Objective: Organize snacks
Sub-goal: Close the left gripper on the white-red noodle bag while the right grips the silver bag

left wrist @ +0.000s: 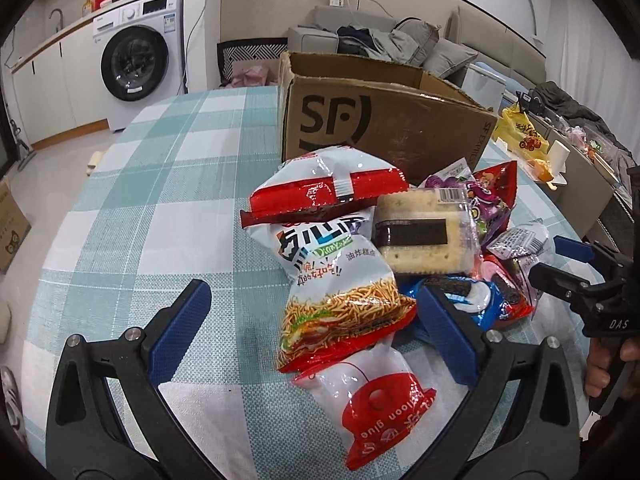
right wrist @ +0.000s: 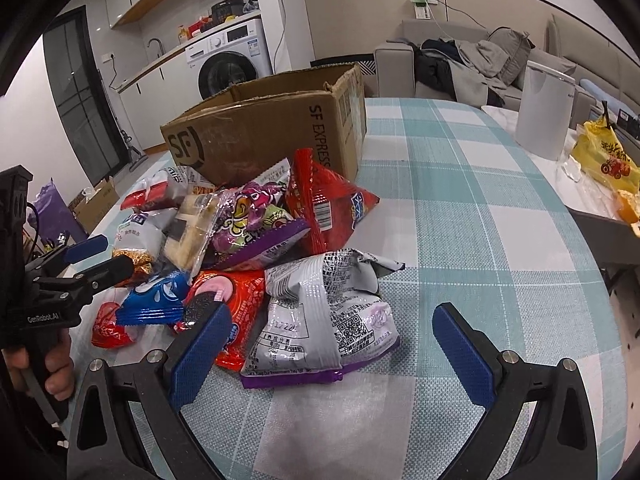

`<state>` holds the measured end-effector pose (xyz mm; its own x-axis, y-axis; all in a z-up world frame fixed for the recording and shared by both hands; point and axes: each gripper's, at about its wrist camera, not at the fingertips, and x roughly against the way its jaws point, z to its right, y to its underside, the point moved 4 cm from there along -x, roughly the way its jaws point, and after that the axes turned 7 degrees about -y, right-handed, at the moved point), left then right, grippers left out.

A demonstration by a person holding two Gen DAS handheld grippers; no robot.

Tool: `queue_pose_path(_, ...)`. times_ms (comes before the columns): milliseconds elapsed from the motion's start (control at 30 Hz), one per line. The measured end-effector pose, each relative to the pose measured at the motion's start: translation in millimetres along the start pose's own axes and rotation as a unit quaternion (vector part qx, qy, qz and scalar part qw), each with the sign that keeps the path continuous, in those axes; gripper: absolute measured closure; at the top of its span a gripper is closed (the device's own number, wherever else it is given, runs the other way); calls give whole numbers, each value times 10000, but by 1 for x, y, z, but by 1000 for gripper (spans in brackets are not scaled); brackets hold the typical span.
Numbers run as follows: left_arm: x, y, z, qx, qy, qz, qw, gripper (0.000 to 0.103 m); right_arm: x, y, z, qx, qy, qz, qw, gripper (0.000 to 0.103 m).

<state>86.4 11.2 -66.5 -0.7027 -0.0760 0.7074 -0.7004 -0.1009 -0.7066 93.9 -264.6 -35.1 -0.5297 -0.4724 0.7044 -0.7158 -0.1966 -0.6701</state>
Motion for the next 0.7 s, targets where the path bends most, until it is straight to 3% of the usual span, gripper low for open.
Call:
queue_pose_path(467, -34, -12, -1, -11, 116, -379, 9992, 1, -13, -5, -5, 56, -51, -138, 9999, 3)
queue_pose_path(700, -42, -13, -5, 70, 159, -436, 9989, 4, -14, -4, -2, -34, -132, -194, 9997, 14)
